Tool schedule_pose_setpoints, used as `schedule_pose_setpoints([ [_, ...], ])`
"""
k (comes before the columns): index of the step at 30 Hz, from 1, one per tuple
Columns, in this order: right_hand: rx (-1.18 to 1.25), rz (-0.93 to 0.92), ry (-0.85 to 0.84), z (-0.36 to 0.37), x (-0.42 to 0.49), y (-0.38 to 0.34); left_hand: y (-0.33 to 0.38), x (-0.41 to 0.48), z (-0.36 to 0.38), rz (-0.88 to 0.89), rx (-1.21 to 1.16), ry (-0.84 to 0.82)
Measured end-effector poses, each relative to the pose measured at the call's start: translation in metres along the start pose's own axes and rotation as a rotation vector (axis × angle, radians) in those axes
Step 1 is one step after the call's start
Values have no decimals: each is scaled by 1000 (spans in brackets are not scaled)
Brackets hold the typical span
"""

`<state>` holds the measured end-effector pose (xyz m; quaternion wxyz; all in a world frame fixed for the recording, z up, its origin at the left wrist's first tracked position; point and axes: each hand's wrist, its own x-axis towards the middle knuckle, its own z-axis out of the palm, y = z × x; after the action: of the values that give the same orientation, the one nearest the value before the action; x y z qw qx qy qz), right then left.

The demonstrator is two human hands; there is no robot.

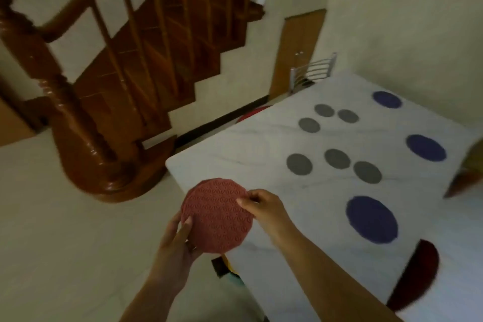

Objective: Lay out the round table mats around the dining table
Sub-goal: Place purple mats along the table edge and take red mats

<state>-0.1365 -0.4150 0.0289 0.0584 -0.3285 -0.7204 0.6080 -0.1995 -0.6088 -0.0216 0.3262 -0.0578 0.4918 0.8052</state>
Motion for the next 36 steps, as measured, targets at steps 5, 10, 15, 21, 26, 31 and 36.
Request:
schedule_pose_setpoints([
  [5, 0, 95, 244, 34, -20, -8, 41, 41, -30, -178, 118, -226],
  [10, 213, 203, 448, 67, -50, -16, 79, 59, -43, -317, 183, -411],
  [15, 448, 244, 576, 72, -57, -23, 88, 81, -30, -386, 263, -513],
  [21, 746, 211, 735, 50, -43, 3, 98, 140, -14, -338, 288, -472],
  [26, 930, 289, 881, 44, -32, 44, 118, 192, -3, -308, 280, -415],
  [31, 902, 426, 928, 63, -13, 71, 123, 217, 13, -331, 308, -469],
  [36, 989, 502, 961, 86, 3, 89, 121, 224, 20, -367, 359, -515],
])
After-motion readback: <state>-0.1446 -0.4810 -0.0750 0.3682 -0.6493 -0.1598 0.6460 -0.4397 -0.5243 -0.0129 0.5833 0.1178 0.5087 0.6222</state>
